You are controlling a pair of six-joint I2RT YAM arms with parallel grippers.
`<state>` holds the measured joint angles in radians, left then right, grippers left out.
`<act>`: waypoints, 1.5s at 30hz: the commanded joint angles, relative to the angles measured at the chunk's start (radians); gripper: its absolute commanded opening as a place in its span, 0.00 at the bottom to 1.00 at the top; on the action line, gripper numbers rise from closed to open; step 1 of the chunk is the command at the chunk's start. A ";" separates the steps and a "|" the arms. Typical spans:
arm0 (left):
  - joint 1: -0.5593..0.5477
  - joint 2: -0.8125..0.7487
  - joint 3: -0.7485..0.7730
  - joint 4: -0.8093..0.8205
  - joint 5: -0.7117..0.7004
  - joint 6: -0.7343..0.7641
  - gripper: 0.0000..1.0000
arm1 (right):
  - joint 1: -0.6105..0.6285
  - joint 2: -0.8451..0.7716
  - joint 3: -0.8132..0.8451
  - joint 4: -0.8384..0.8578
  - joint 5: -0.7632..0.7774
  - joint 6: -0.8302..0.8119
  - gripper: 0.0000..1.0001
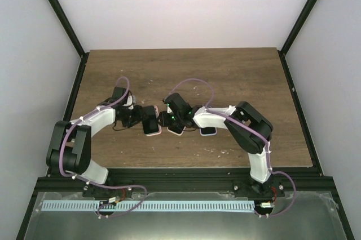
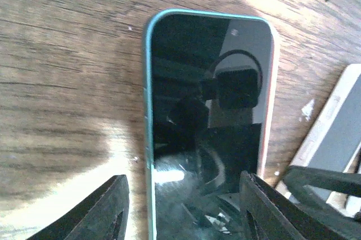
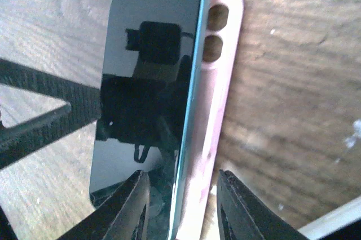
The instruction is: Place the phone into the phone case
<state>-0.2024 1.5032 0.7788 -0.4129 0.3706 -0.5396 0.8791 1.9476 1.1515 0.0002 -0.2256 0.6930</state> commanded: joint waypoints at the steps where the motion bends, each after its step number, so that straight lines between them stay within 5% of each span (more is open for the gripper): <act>1: 0.017 0.053 0.035 -0.006 -0.017 0.020 0.54 | -0.030 0.047 0.066 0.002 -0.013 -0.019 0.33; 17: 0.003 0.123 0.065 0.029 0.024 0.023 0.37 | -0.031 0.158 0.132 0.031 -0.101 -0.022 0.23; 25: -0.050 0.179 0.093 0.030 0.026 -0.003 0.16 | -0.031 0.150 0.122 0.047 -0.113 -0.011 0.20; 29: -0.068 0.202 0.105 0.023 0.025 -0.009 0.19 | -0.028 0.150 0.113 0.058 -0.123 -0.003 0.19; 38: -0.053 0.128 0.120 -0.091 -0.104 0.009 0.50 | -0.028 0.105 0.073 0.063 -0.084 0.003 0.20; 42: -0.045 0.109 0.126 -0.073 -0.082 0.000 0.50 | -0.028 0.105 0.073 0.064 -0.086 0.008 0.19; 45: -0.042 0.133 0.132 -0.073 -0.075 0.005 0.37 | -0.029 0.105 0.071 0.061 -0.088 0.009 0.20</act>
<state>-0.2485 1.6329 0.8974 -0.4805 0.2928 -0.5392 0.8413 2.0789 1.2331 0.0612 -0.3111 0.6945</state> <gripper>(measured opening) 0.449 0.195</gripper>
